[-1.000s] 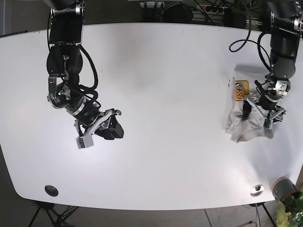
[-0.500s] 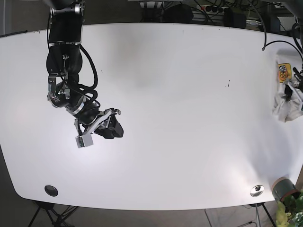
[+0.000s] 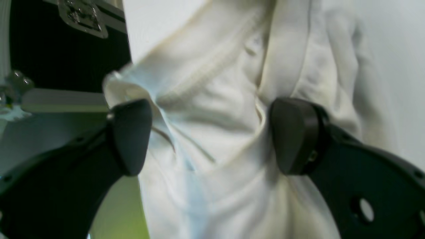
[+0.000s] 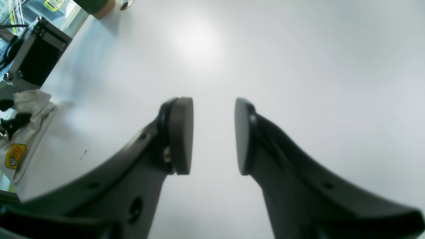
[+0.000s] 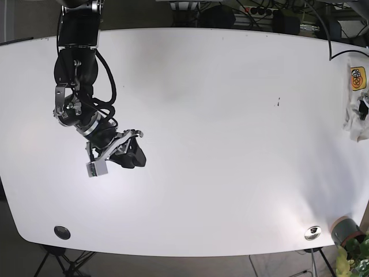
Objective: Fold the T-shirt properly
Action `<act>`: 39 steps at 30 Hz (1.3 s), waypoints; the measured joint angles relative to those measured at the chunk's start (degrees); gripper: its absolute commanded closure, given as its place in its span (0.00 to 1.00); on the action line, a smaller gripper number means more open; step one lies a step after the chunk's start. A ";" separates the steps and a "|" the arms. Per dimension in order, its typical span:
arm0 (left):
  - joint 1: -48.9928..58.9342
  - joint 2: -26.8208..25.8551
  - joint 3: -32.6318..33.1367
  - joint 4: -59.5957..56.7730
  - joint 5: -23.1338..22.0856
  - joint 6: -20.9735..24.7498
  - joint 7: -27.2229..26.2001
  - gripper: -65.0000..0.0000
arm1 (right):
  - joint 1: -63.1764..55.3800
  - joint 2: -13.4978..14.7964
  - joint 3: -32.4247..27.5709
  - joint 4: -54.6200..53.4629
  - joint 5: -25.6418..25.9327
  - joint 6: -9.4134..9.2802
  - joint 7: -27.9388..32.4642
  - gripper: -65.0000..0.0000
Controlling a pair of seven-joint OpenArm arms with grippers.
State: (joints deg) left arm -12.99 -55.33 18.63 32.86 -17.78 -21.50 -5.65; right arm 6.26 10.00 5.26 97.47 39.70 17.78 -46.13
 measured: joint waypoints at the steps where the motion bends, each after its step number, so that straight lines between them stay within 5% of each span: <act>1: -0.31 -0.11 0.00 0.63 -0.02 0.02 -0.20 0.20 | -0.02 0.00 0.00 0.00 0.00 0.00 -0.02 0.70; 13: 2.08 2.25 -8.50 11.63 -0.09 0.72 -0.31 0.20 | -0.63 1.05 0.37 1.60 -0.57 -0.35 -0.04 0.70; 17: 3.80 6.14 -13.35 16.46 0.13 0.87 0.00 0.20 | -1.14 1.92 0.55 3.41 -7.06 -0.44 0.26 0.70; 25: 8.28 15.13 -14.84 29.46 0.17 13.40 0.15 0.20 | -3.74 1.75 1.33 5.97 -17.92 0.20 5.60 0.70; 33: 12.41 28.17 -15.26 42.32 12.74 19.10 -0.07 0.20 | -9.35 1.73 1.44 5.88 -29.86 0.17 17.51 0.70; 39: 17.75 37.68 -15.08 49.20 19.10 18.08 2.23 0.20 | -13.75 2.10 1.53 6.97 -27.93 0.17 17.40 0.70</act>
State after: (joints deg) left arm 4.75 -17.65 3.55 82.06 1.32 -3.42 -3.42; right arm -7.49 12.10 6.79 104.44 11.77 17.96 -28.73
